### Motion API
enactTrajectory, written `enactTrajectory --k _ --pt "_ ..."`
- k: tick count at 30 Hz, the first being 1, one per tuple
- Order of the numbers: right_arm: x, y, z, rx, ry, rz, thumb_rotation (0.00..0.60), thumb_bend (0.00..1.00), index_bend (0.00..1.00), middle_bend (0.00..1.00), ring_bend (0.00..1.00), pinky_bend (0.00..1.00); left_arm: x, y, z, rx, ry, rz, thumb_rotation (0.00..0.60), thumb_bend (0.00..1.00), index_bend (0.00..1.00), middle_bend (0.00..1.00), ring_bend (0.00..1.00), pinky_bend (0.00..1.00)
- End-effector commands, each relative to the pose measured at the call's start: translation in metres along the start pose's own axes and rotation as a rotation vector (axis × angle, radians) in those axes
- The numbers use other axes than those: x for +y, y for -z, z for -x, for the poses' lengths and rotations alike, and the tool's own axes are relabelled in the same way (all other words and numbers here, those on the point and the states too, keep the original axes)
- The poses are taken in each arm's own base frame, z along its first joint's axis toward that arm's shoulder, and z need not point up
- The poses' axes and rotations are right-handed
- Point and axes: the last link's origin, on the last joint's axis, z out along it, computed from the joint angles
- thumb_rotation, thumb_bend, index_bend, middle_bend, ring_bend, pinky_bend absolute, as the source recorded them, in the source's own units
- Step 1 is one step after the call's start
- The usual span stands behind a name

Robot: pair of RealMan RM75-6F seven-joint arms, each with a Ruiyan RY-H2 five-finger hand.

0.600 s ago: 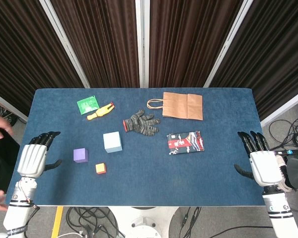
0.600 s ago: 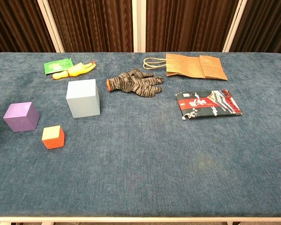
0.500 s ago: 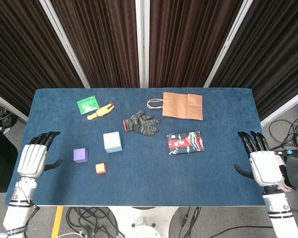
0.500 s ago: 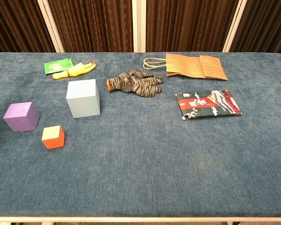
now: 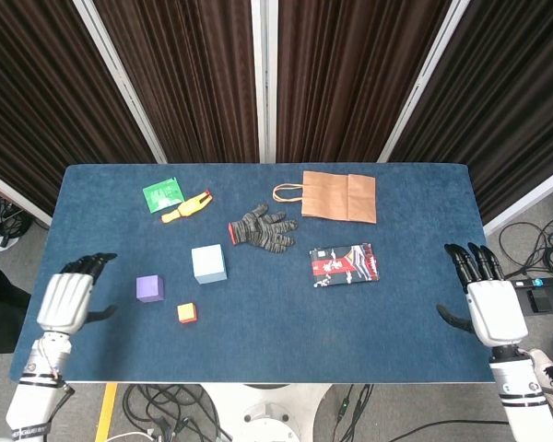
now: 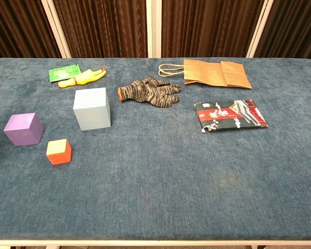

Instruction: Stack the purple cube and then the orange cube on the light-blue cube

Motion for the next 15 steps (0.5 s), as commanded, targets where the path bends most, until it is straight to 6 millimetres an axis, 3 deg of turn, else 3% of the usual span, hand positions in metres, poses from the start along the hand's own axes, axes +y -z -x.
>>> enactTrajectory --k 1,15 --pt "0.000 0.000 -0.001 0.002 -0.002 -0.007 0.600 0.11 0.00 0.10 0.00 0.00 0.008 0.001 0.012 -0.074 -0.030 0.007 0.600 0.15 0.26 0.34 0.26 0.33" --pt "0.003 0.002 -0.004 0.006 -0.014 -0.001 0.600 0.11 0.00 0.10 0.00 0.00 0.046 -0.020 0.027 -0.117 -0.014 0.000 0.600 0.15 0.26 0.34 0.26 0.33"
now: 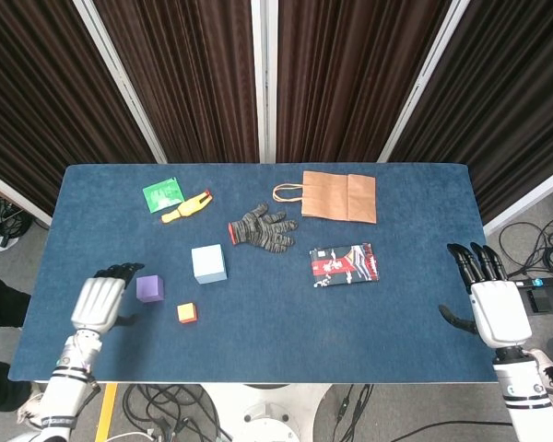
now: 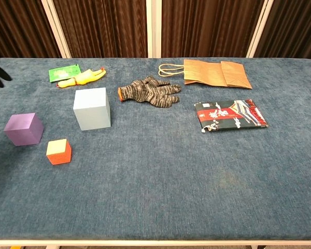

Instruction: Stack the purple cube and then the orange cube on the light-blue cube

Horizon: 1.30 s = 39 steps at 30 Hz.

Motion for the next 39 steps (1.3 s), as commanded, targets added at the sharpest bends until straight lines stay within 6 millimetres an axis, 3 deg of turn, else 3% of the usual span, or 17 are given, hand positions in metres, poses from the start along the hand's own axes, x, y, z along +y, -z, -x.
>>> enactTrajectory --k 1,7,18,28,39 --pt "0.001 0.000 0.000 -0.003 0.001 0.002 0.600 0.11 0.00 0.10 0.00 0.00 0.011 -0.006 0.001 0.009 0.014 0.001 0.600 0.15 0.26 0.34 0.26 0.33" --pt "0.001 0.000 -0.001 0.002 -0.005 0.004 0.600 0.11 0.00 0.10 0.00 0.00 0.022 -0.016 0.015 0.006 0.002 -0.005 0.600 0.15 0.26 0.34 0.26 0.33" --pt "0.003 -0.003 -0.001 -0.008 -0.010 0.010 0.600 0.11 0.00 0.10 0.00 0.00 0.002 -0.034 0.038 -0.015 -0.062 -0.075 0.600 0.15 0.26 0.35 0.26 0.33" --pt "0.003 -0.004 0.000 -0.013 -0.006 0.014 0.600 0.11 0.00 0.10 0.00 0.00 -0.003 -0.045 0.051 -0.058 -0.063 -0.083 0.600 0.15 0.26 0.39 0.26 0.33" --pt "0.005 -0.005 -0.001 -0.010 -0.008 0.021 0.600 0.11 0.00 0.10 0.00 0.00 -0.001 -0.056 0.056 -0.042 -0.042 -0.090 0.600 0.19 0.29 0.53 0.26 0.33"
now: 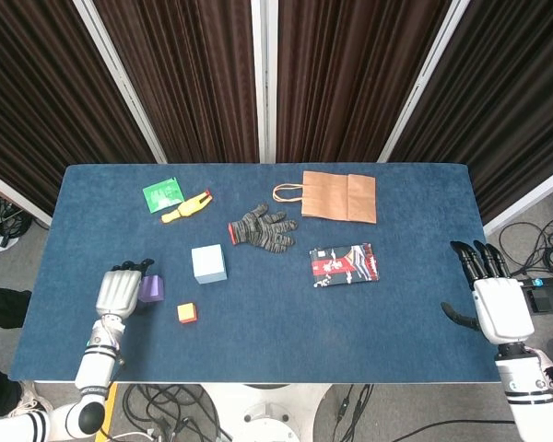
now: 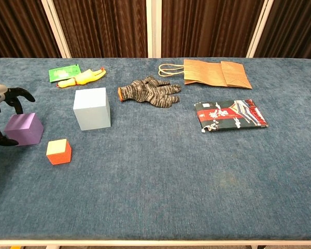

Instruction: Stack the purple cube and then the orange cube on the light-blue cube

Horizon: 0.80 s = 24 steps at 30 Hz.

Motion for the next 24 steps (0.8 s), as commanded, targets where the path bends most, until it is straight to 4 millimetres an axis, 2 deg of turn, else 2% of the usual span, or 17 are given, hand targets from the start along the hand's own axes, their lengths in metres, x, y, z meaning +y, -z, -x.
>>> enactTrajectory --k 1,8,16,21,24 --pt "0.000 0.000 0.000 0.001 0.000 0.001 0.600 0.11 0.00 0.10 0.00 0.00 0.001 -0.004 -0.001 0.019 0.004 -0.002 0.600 0.20 0.30 0.55 0.27 0.33" --pt "0.001 0.000 -0.001 0.003 -0.001 0.005 0.600 0.11 0.00 0.10 0.00 0.00 -0.001 -0.004 -0.012 0.063 0.014 0.001 0.600 0.24 0.33 0.60 0.29 0.34" --pt "0.001 -0.001 -0.001 0.004 -0.002 0.007 0.600 0.11 0.00 0.10 0.00 0.00 0.001 -0.004 -0.067 0.147 -0.007 0.042 0.600 0.25 0.33 0.60 0.29 0.35" --pt "0.000 0.000 -0.001 0.004 0.004 0.001 0.600 0.11 0.00 0.10 0.00 0.00 0.018 -0.012 -0.100 0.139 -0.025 0.105 0.600 0.25 0.33 0.59 0.30 0.35" --pt "0.000 0.001 -0.001 0.001 0.015 -0.011 0.600 0.11 0.00 0.10 0.00 0.00 0.031 -0.017 -0.113 0.126 -0.019 0.137 0.600 0.25 0.32 0.59 0.30 0.35"
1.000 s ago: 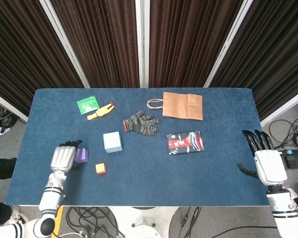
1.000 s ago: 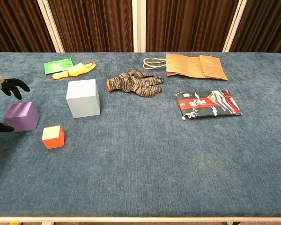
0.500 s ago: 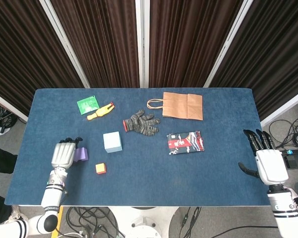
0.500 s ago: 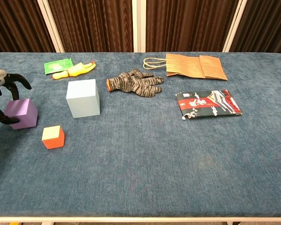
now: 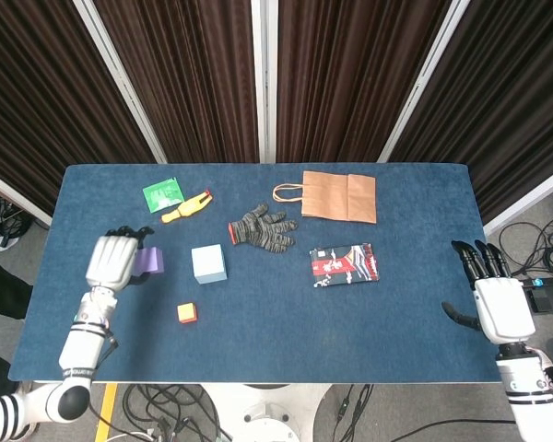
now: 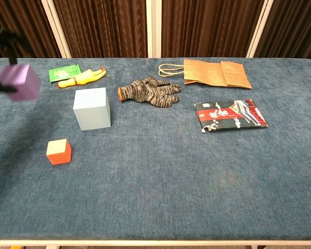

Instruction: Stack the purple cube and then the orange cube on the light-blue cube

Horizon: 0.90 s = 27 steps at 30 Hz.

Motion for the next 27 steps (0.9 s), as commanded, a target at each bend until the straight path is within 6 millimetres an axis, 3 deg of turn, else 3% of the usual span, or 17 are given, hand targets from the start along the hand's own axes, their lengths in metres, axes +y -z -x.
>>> enactTrajectory --k 1,14,27 --pt "0.000 0.000 -0.001 -0.001 0.010 -0.009 0.600 0.11 0.00 0.10 0.00 0.00 0.016 -0.010 -0.015 -0.023 0.025 0.034 0.600 0.25 0.32 0.59 0.30 0.35" --pt "0.004 -0.001 -0.004 0.005 -0.004 0.003 0.600 0.11 0.00 0.10 0.00 0.00 0.072 -0.032 -0.014 -0.117 0.071 0.073 0.600 0.25 0.32 0.59 0.30 0.34" --pt "0.008 -0.001 -0.007 0.015 -0.018 0.014 0.600 0.11 0.00 0.10 0.00 0.00 0.089 -0.044 0.001 -0.133 0.019 0.093 0.600 0.25 0.32 0.59 0.30 0.34"
